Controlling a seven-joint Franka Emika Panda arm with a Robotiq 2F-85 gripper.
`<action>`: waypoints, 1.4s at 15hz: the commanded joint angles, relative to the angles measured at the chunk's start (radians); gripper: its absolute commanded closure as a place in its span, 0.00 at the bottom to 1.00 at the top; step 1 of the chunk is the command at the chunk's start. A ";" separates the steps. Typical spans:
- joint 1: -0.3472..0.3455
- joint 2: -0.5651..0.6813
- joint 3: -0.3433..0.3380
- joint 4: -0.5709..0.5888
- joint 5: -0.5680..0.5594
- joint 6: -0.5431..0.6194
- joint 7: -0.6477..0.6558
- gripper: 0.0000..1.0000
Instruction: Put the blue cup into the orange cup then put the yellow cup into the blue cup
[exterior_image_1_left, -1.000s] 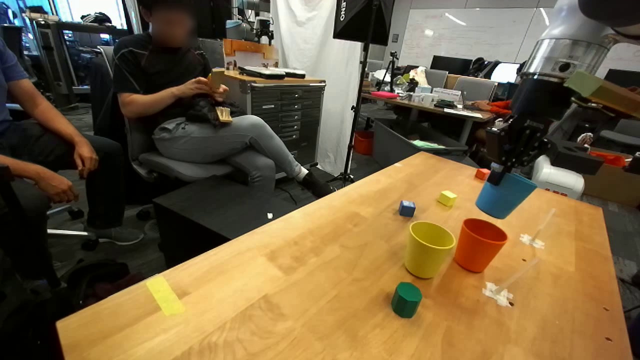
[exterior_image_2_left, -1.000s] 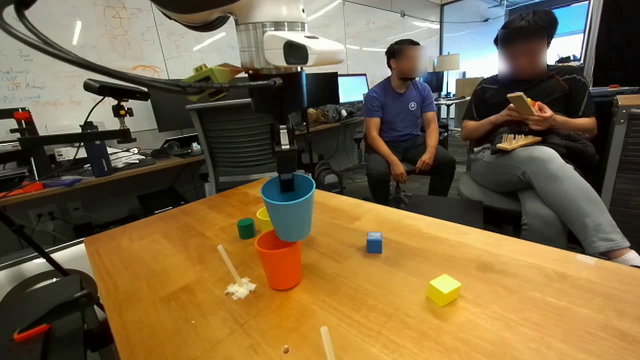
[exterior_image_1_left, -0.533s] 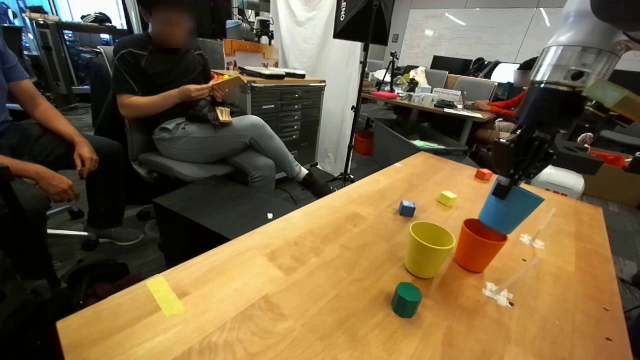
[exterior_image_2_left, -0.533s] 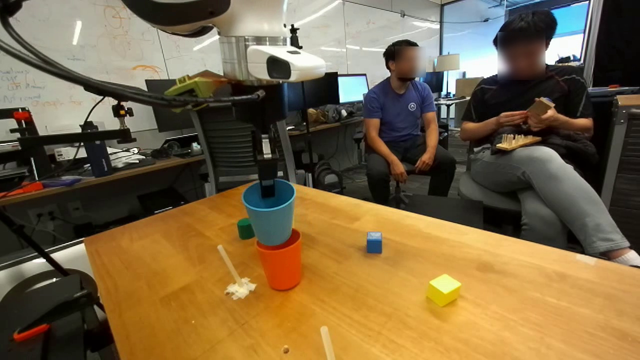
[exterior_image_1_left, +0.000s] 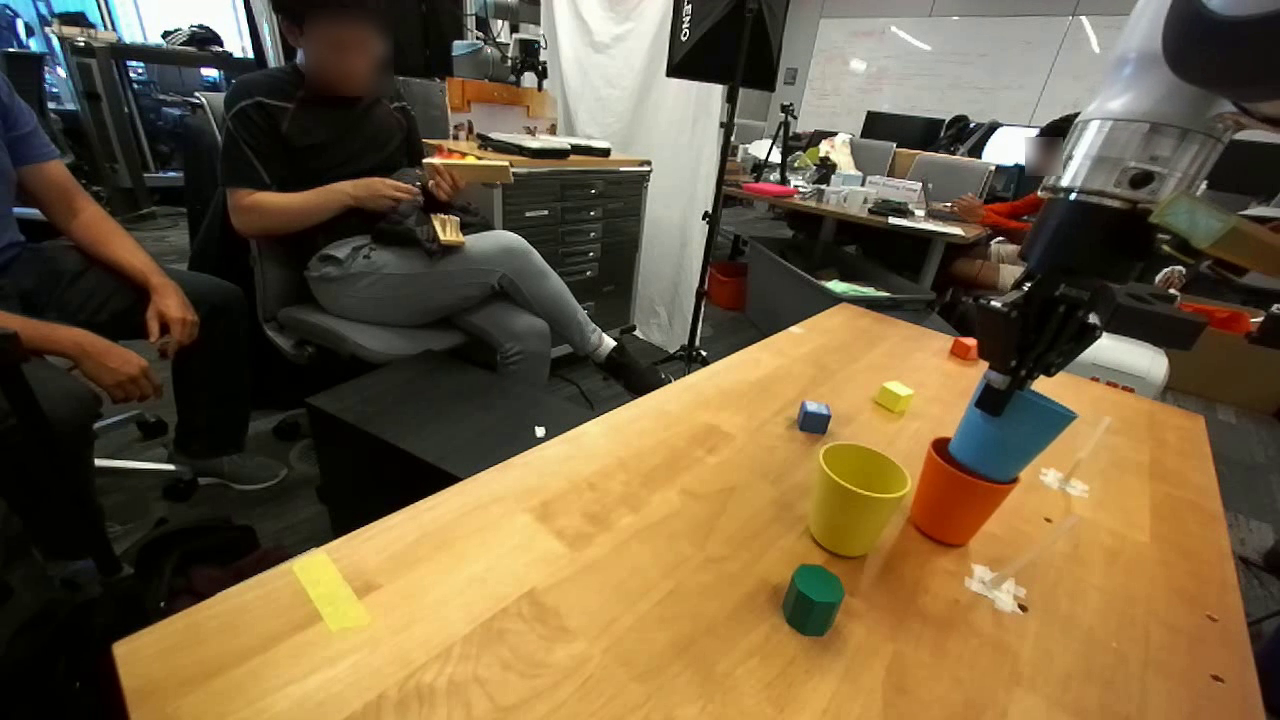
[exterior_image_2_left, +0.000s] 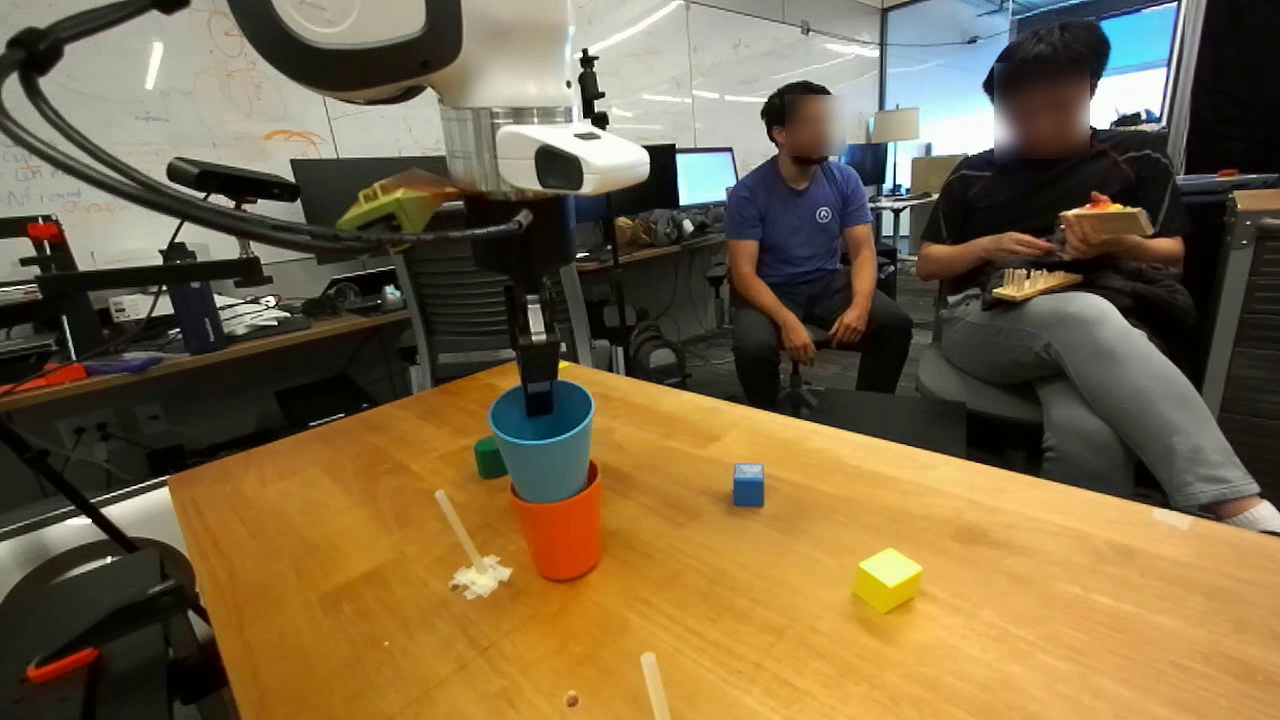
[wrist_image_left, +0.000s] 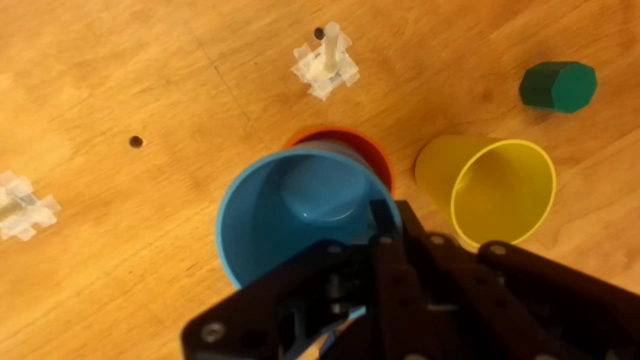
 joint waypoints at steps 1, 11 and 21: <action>-0.003 0.037 0.011 0.007 0.009 0.074 -0.007 0.99; -0.008 0.138 0.030 0.018 0.025 0.154 -0.010 0.49; -0.018 0.110 0.044 0.012 0.065 0.135 -0.033 0.00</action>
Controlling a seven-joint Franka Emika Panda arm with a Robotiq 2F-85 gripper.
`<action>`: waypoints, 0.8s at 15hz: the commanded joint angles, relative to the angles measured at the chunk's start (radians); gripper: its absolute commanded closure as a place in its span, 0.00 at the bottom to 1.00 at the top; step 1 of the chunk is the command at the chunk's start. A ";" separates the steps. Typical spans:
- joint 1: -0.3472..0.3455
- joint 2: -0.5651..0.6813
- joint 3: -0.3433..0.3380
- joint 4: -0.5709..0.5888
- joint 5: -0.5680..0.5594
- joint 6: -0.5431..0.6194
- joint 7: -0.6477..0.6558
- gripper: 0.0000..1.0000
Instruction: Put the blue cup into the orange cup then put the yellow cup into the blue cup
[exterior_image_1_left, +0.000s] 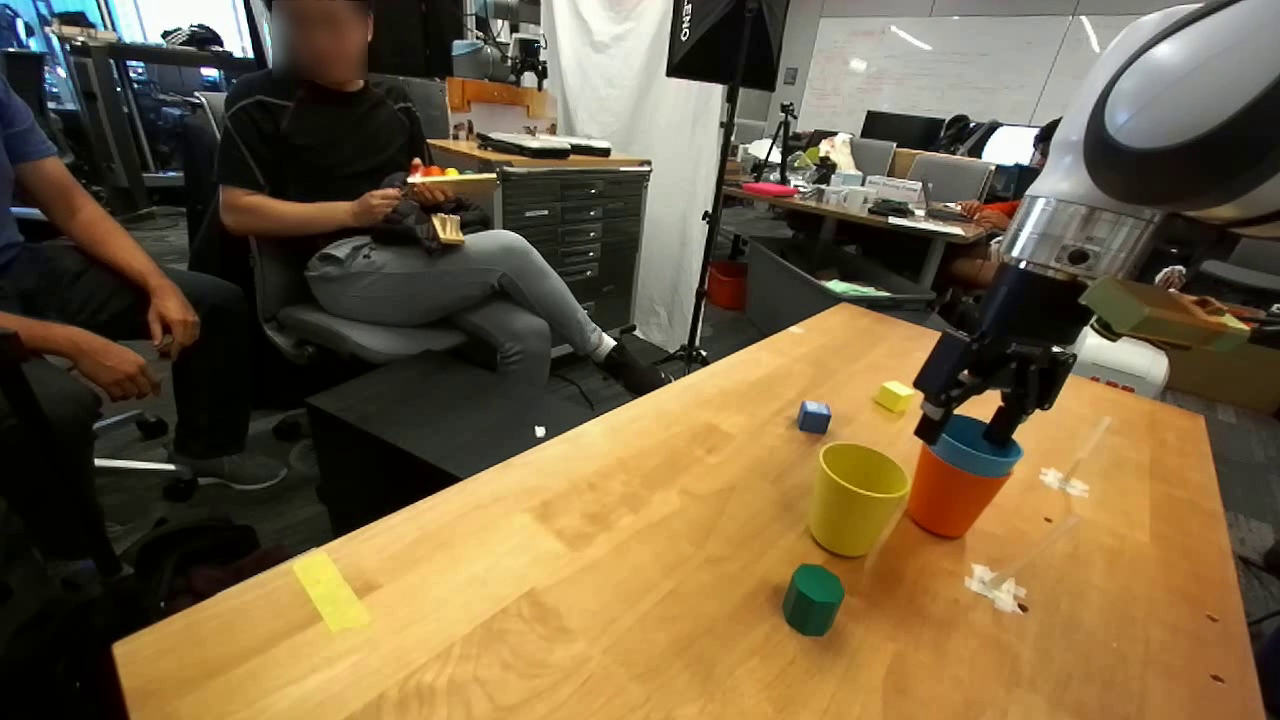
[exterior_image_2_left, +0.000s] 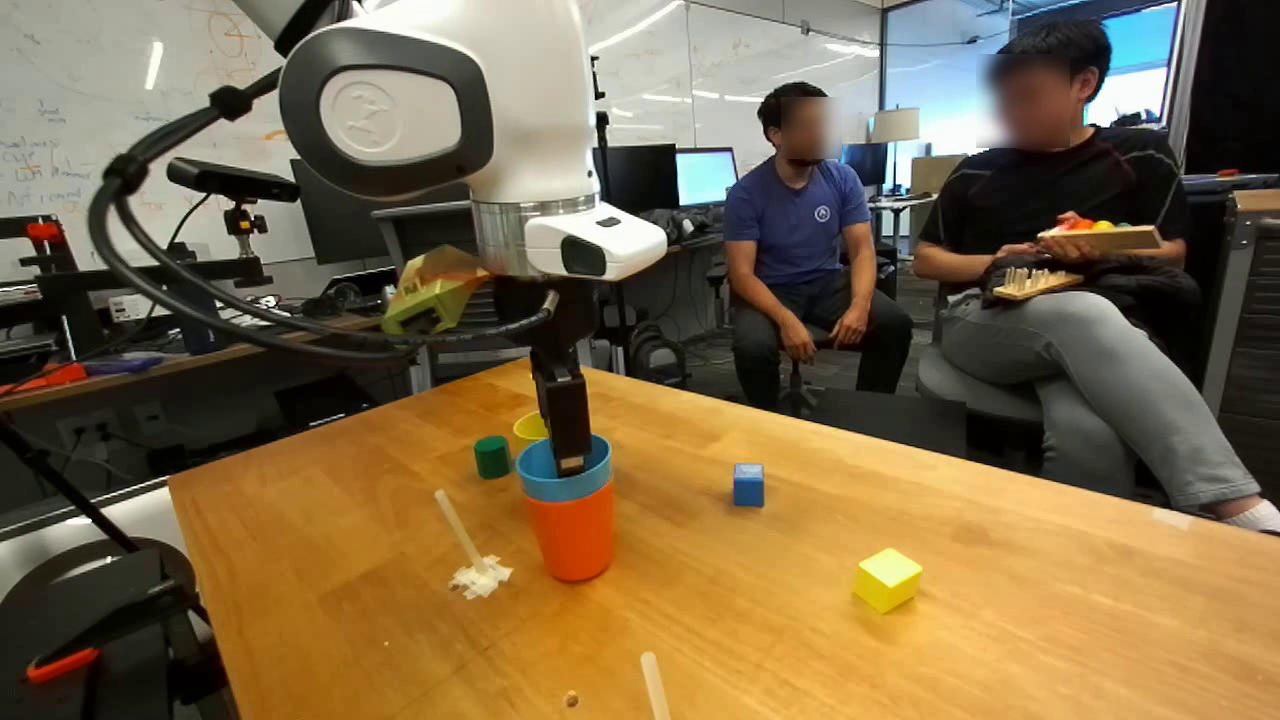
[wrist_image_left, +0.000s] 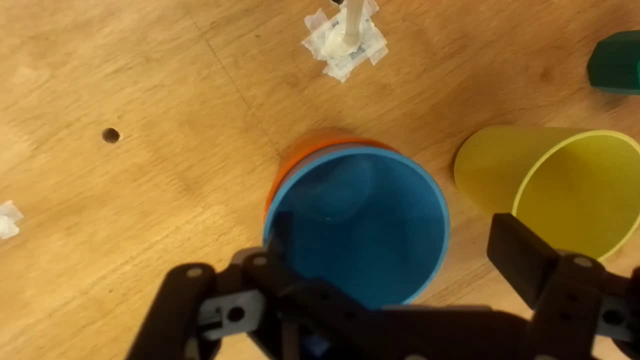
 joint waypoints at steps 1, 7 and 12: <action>-0.019 -0.033 0.024 0.004 0.057 -0.015 -0.034 0.00; -0.018 -0.048 0.025 0.014 0.107 -0.036 -0.039 0.00; -0.021 -0.106 0.020 0.016 0.167 -0.091 -0.059 0.00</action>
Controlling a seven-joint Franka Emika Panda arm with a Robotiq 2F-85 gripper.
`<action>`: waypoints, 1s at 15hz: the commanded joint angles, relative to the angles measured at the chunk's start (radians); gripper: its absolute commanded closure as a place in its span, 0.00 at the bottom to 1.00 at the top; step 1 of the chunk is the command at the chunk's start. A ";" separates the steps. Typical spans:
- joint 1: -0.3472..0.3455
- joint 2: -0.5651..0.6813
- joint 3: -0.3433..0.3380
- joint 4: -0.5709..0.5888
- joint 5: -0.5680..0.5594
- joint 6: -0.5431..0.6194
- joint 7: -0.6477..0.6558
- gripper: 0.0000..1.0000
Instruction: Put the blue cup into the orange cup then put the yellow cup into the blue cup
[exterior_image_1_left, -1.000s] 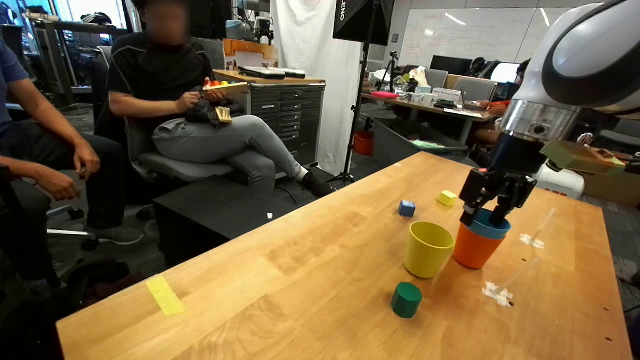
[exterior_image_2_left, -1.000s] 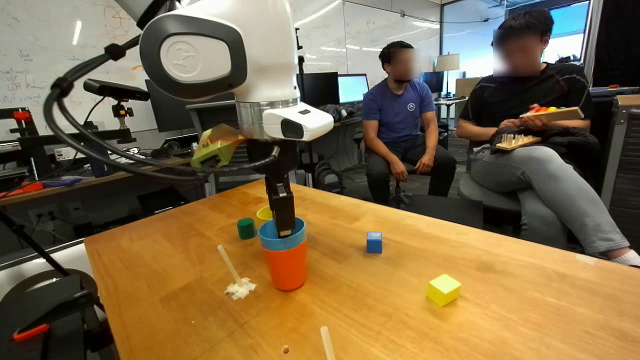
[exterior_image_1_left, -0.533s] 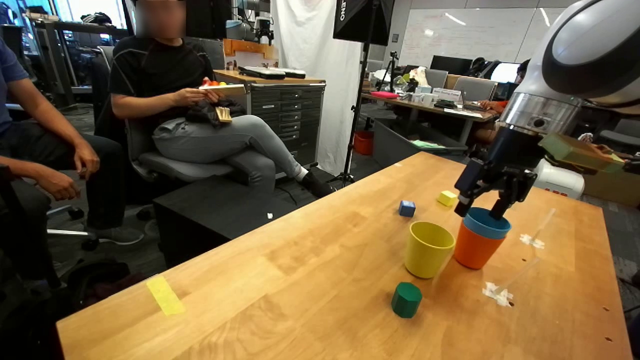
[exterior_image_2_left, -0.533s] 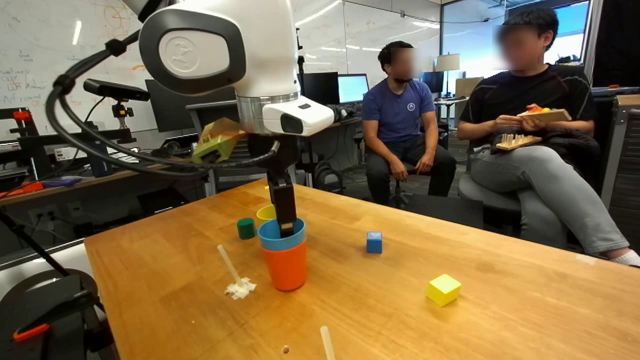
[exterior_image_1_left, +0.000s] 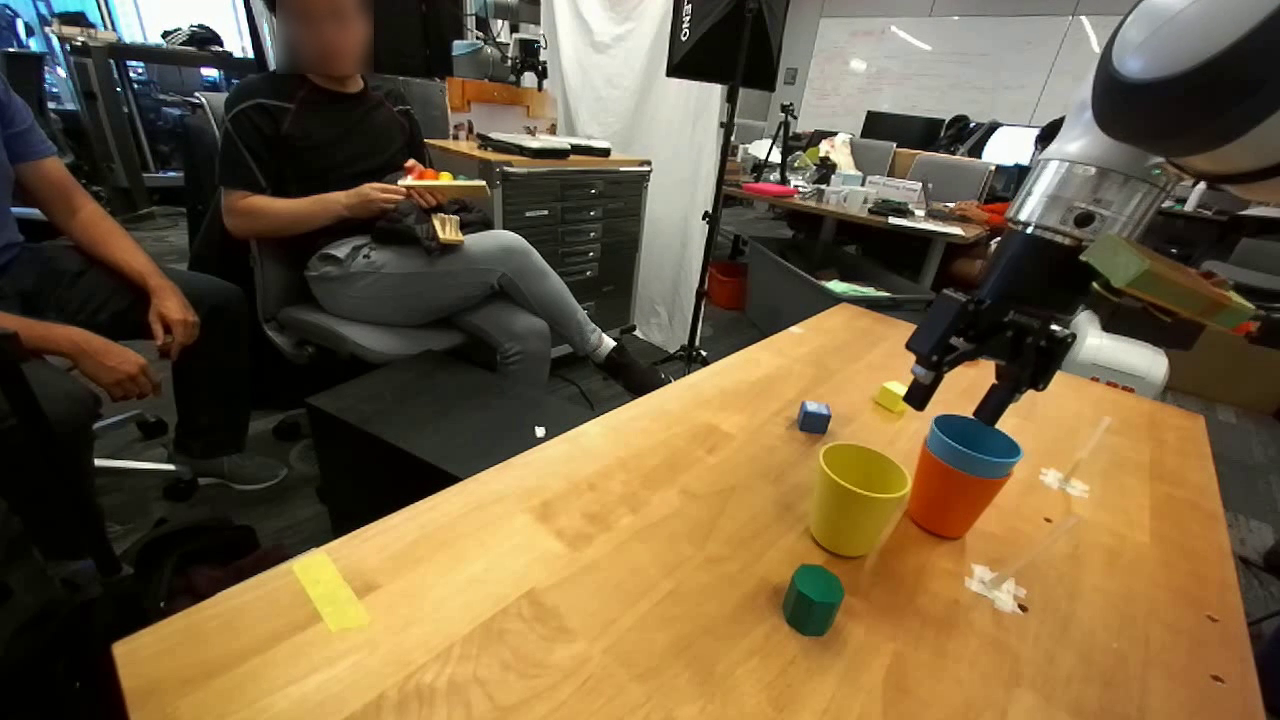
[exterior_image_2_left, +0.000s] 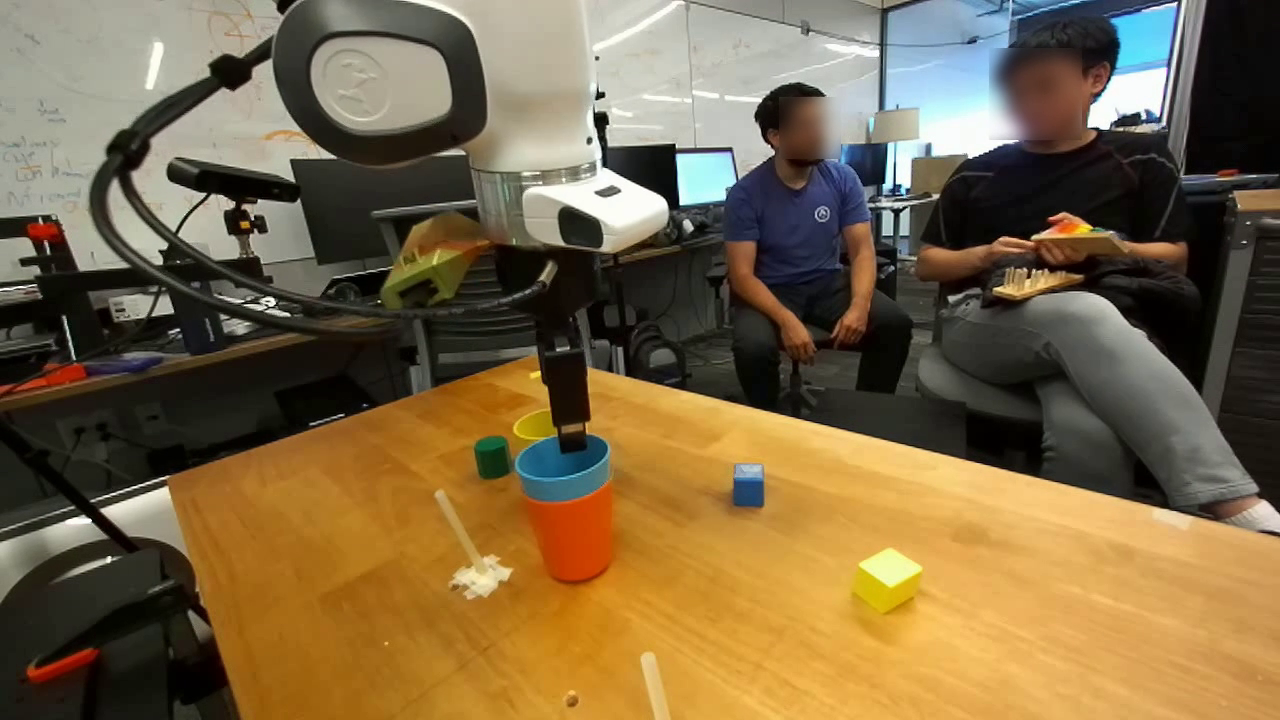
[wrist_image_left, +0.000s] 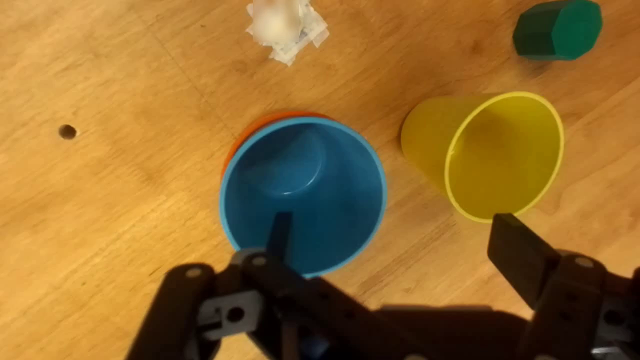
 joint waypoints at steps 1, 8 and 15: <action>-0.021 -0.079 0.013 0.006 0.061 -0.078 -0.034 0.00; -0.026 -0.072 -0.009 0.157 0.089 -0.126 0.025 0.00; -0.016 -0.015 0.006 0.259 0.088 -0.098 0.075 0.00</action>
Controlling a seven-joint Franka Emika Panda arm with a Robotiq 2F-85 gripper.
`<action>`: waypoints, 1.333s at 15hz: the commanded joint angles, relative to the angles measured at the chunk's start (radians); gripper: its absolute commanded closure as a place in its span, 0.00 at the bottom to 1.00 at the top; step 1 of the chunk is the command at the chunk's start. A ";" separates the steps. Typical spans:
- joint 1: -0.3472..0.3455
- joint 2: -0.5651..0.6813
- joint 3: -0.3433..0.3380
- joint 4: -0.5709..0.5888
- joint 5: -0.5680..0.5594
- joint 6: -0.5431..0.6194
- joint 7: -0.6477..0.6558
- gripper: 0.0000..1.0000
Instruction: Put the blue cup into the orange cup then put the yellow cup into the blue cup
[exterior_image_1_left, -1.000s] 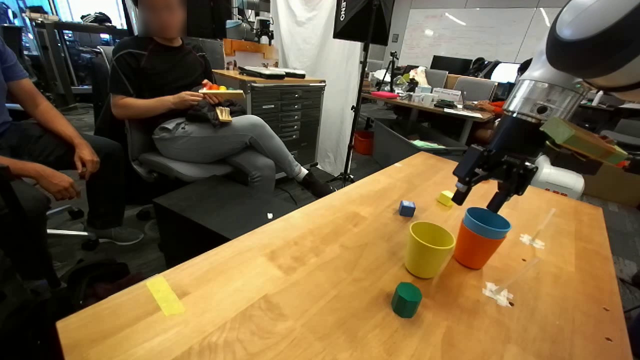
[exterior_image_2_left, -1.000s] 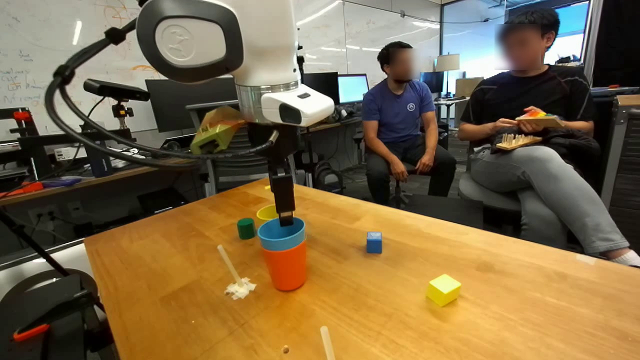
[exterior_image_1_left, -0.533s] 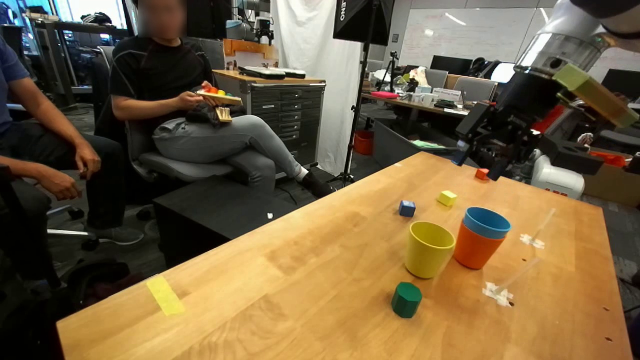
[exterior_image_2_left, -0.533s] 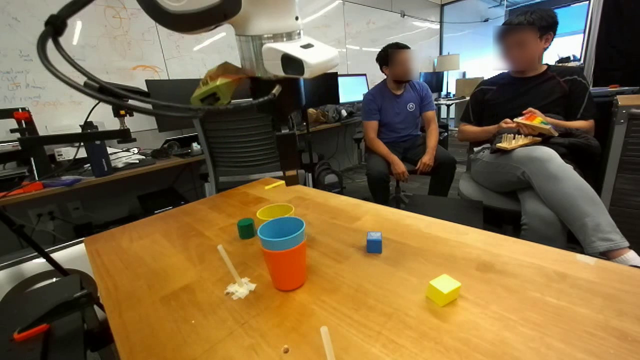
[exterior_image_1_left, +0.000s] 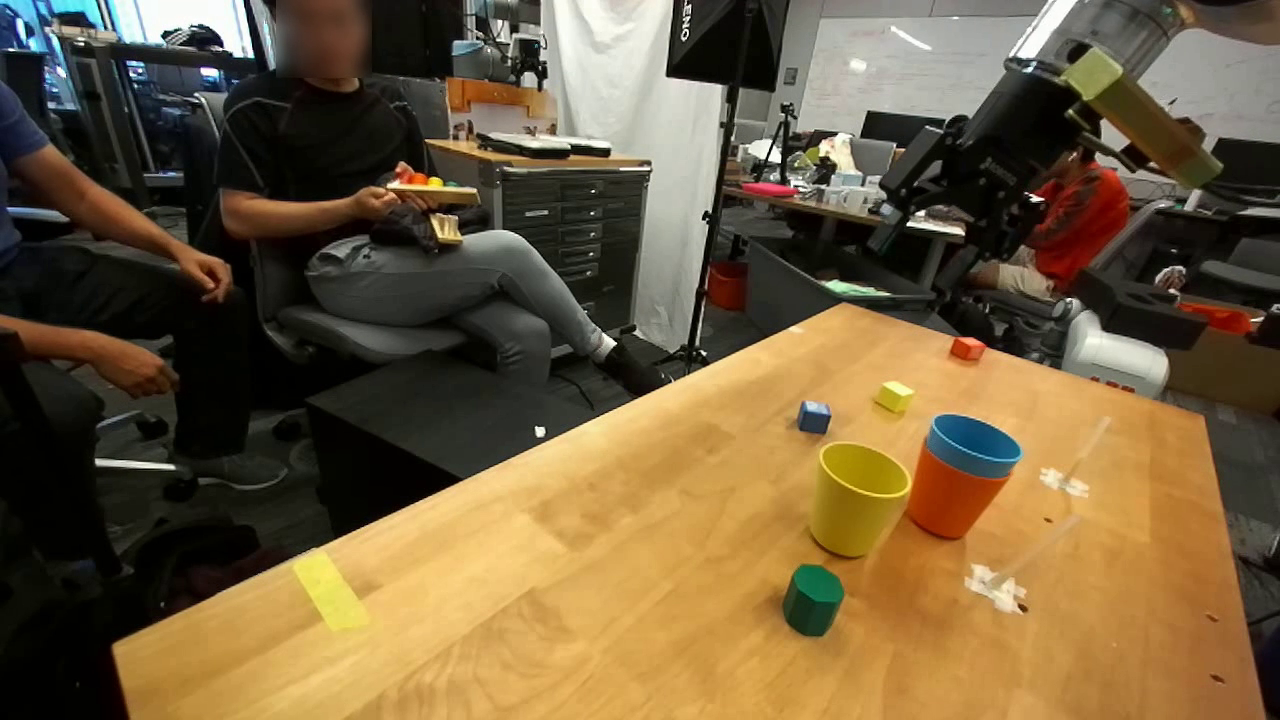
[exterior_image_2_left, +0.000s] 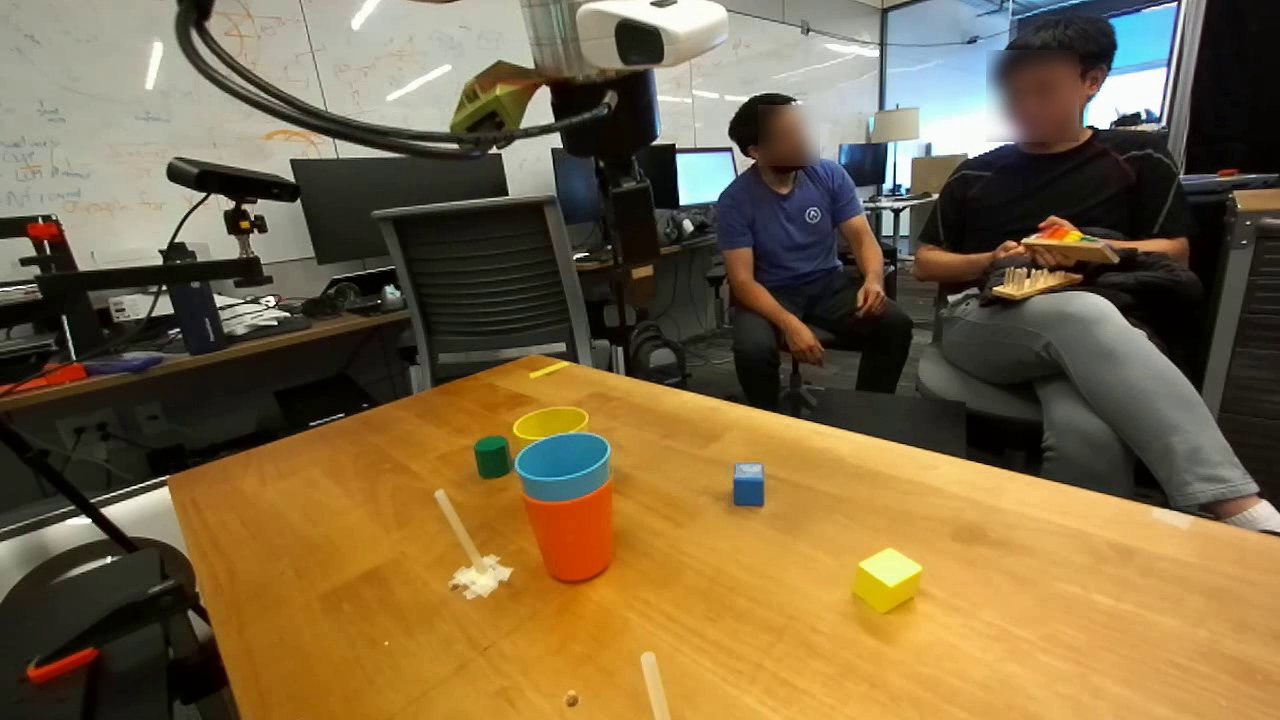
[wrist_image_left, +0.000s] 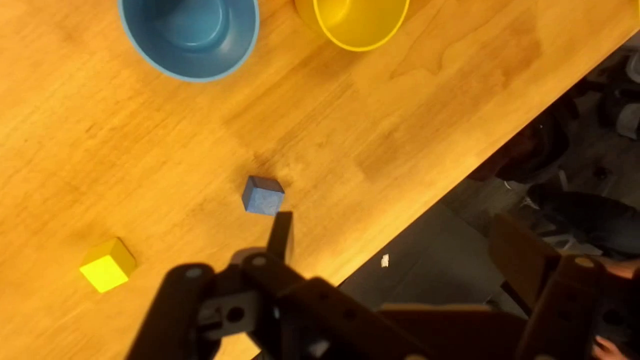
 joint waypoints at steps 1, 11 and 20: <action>0.005 0.045 0.014 0.063 0.033 0.001 0.044 0.00; 0.050 0.141 0.059 0.090 0.005 -0.037 0.186 0.00; 0.116 0.208 0.074 0.061 -0.084 -0.007 0.247 0.00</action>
